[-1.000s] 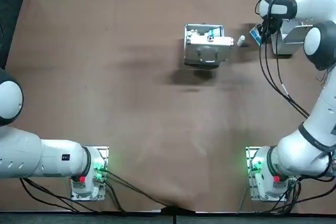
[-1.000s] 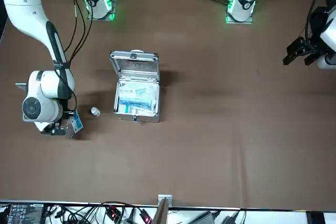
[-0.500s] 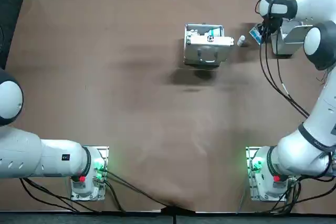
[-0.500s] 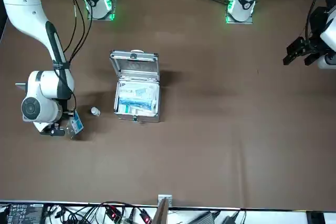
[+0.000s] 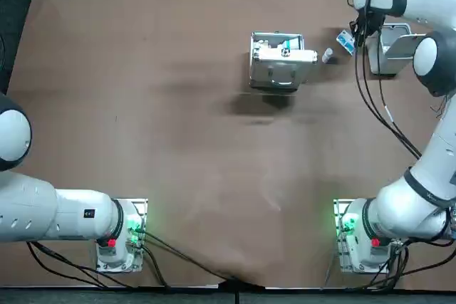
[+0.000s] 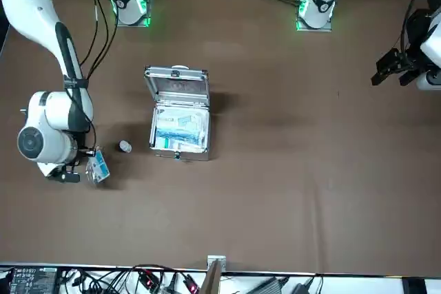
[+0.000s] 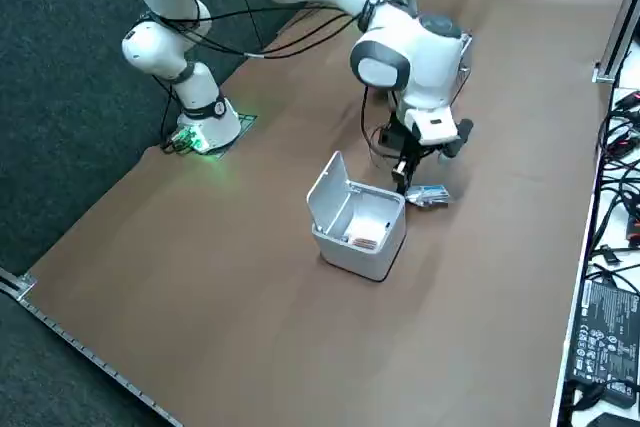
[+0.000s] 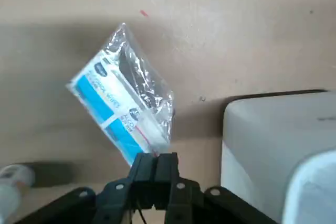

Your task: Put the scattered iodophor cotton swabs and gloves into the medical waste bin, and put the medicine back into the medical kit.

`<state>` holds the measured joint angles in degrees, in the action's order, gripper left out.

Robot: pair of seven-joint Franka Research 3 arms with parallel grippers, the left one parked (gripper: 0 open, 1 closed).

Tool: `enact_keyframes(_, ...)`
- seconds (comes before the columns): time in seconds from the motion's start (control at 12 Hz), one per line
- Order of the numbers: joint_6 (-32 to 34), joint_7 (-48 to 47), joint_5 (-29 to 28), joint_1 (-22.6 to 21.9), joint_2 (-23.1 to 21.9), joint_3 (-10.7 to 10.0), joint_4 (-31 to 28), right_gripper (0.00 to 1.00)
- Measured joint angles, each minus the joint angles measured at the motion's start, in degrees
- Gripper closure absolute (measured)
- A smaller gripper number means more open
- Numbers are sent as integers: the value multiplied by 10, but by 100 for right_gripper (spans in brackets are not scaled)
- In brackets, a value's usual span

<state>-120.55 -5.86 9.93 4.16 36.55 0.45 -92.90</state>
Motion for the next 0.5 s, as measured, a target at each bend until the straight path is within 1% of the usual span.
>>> enact_keyframes(0.33,60,0,-14,-3,-22,3,41,99)
enact_keyframes(0.5,118,0,-16,-5,-43,3,80,99)
